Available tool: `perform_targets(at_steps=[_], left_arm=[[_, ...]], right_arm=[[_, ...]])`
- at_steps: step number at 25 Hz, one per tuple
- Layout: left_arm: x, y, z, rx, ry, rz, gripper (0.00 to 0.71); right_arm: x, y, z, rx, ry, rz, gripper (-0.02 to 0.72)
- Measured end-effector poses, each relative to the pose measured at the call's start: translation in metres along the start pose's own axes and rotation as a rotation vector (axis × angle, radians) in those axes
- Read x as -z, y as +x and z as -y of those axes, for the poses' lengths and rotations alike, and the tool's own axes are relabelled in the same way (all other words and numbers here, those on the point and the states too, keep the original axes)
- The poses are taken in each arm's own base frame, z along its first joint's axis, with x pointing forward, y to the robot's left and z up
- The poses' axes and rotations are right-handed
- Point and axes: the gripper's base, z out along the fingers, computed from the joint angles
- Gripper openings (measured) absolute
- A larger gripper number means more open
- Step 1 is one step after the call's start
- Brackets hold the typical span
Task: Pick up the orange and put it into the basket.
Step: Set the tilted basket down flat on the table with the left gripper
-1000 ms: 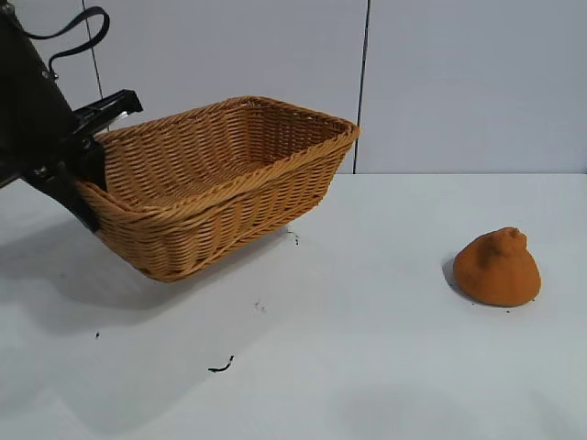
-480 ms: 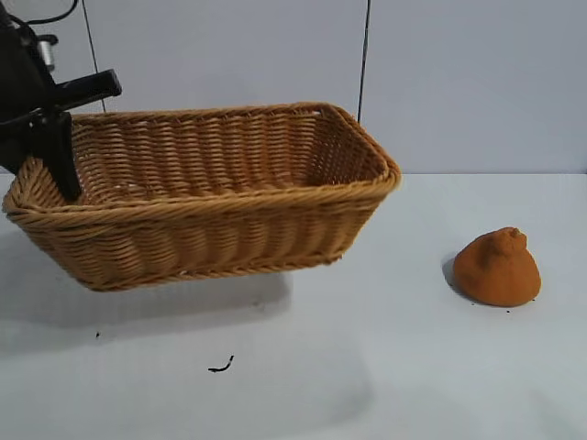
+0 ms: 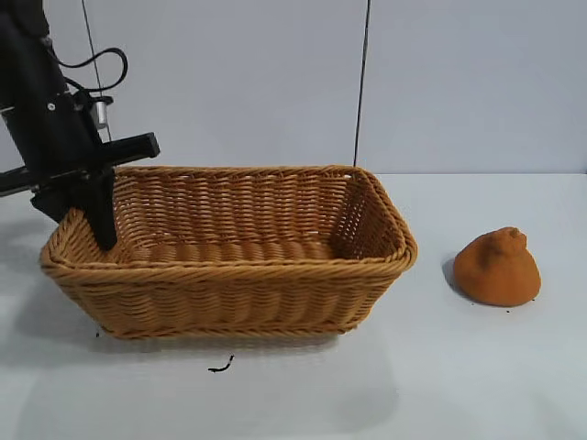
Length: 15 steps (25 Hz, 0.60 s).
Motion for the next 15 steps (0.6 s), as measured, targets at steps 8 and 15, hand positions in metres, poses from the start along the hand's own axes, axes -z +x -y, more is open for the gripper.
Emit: perform_targets(at_steps=[8,15], left_arm=[[-0.0037,-0.0020,0.0003,-0.013,0.012,0.006,0.223],[-0.0015,-0.0013,0.0020,-0.012,0.020,-0.012,0.659]], right_arm=[[0.0000,0.0000,0.0000,0.000,0.000,0.000,0.694],[0.0000,0.0000,0.0000,0.000,0.000,0.000,0.694]])
